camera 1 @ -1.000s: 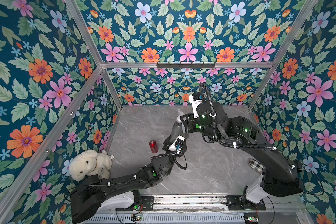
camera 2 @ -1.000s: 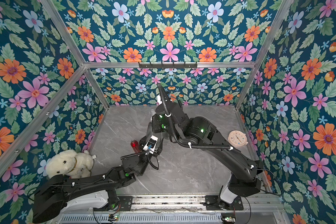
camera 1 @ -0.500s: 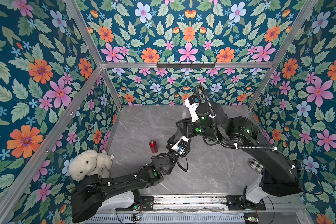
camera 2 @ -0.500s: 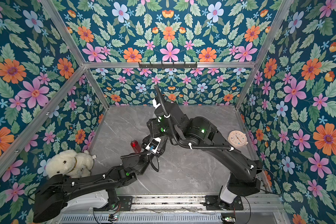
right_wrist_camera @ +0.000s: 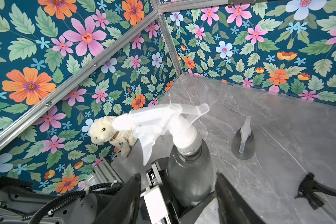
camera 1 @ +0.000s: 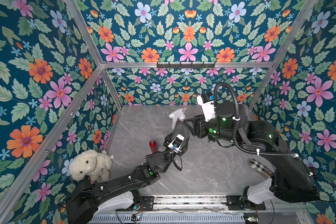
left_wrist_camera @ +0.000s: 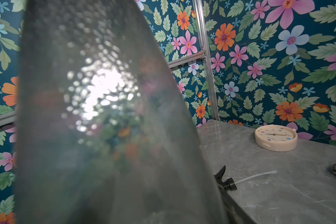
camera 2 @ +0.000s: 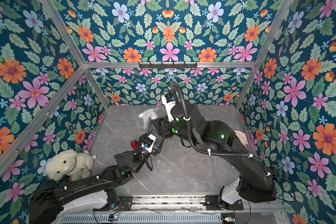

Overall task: Attach spray nozzles to spray bottles
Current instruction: Screw the spray nozzle on the spray bottle.

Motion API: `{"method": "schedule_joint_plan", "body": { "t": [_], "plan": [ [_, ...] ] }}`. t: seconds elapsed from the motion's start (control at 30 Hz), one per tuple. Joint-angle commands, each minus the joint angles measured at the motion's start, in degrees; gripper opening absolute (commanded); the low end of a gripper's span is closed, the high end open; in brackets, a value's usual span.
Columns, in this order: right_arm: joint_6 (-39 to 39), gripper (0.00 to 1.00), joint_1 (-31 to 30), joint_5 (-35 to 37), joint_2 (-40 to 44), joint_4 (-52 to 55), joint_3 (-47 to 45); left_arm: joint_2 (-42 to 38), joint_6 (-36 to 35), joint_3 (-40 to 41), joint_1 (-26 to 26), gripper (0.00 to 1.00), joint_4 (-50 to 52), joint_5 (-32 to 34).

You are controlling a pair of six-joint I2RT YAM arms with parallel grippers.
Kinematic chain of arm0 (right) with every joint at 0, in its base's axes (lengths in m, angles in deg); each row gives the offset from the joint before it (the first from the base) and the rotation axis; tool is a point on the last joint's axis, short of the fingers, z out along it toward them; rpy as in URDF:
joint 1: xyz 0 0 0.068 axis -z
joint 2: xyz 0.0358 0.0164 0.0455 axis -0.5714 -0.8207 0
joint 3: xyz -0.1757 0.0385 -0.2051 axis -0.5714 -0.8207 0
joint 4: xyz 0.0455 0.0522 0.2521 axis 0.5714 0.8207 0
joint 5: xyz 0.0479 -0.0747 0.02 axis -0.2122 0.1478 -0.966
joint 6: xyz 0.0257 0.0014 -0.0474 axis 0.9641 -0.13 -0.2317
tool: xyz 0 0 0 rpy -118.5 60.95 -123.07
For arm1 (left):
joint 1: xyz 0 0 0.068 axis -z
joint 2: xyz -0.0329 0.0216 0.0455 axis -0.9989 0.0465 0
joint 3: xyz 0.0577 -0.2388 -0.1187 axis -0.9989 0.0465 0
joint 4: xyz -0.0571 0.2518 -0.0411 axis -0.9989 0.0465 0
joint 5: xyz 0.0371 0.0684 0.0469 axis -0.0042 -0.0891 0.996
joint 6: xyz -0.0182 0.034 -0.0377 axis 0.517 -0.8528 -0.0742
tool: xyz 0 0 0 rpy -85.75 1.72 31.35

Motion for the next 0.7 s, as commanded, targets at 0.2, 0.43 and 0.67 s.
{"method": "schedule_joint_plan", "body": {
  "t": [0.2, 0.43, 0.67],
  "plan": [
    [-11.78, 0.57, 4.76, -18.20, 10.51, -6.59, -11.16, -5.20, 2.27, -0.10, -1.45, 0.00, 6.21, -12.91],
    [-12.15, 0.59, 18.37, -41.67, 12.21, -7.18, -14.94, -8.25, 3.98, -1.83, -1.46, 0.00, 13.24, -23.03],
    [-16.02, 0.65, 19.96, -47.40, 7.01, -1.86, -9.31, -8.29, 5.30, -3.77, -1.45, 0.00, 16.73, -28.85]
  ]
}}
